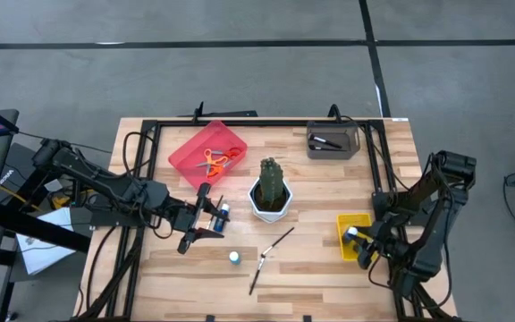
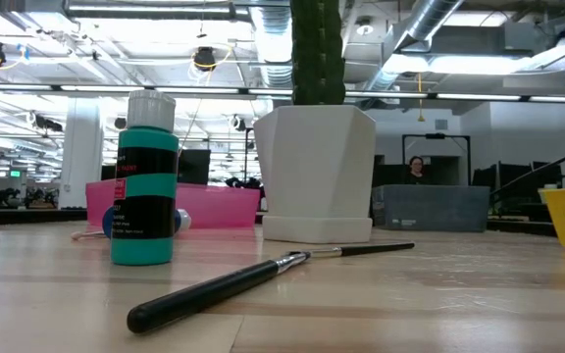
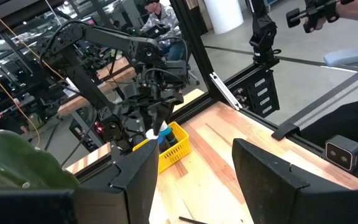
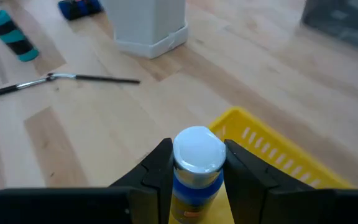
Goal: Pick & Place Paint Supplies
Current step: Put the right blue paint bottle into the yellow basket
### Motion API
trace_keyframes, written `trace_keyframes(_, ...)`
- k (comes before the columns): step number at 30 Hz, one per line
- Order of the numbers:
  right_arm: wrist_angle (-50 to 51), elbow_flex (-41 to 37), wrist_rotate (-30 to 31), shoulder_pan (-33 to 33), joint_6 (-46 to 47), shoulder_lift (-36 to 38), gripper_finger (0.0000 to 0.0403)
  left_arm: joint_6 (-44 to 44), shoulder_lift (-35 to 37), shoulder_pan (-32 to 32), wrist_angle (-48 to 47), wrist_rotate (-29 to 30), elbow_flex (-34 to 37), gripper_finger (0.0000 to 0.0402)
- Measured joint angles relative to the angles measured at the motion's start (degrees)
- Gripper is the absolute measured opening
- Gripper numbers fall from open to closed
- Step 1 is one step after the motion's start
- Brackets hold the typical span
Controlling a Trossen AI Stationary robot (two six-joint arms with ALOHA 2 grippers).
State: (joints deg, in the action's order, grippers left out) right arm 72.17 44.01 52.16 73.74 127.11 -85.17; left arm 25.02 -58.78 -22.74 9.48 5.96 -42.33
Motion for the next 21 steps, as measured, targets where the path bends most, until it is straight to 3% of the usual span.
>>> trace_keyframes(21, -4.5, -0.3, 0.2, 4.2, -2.4, 0.0, 0.0103, 0.0, 0.0, 0.0, 0.0, 0.0, 0.0, 0.0197)
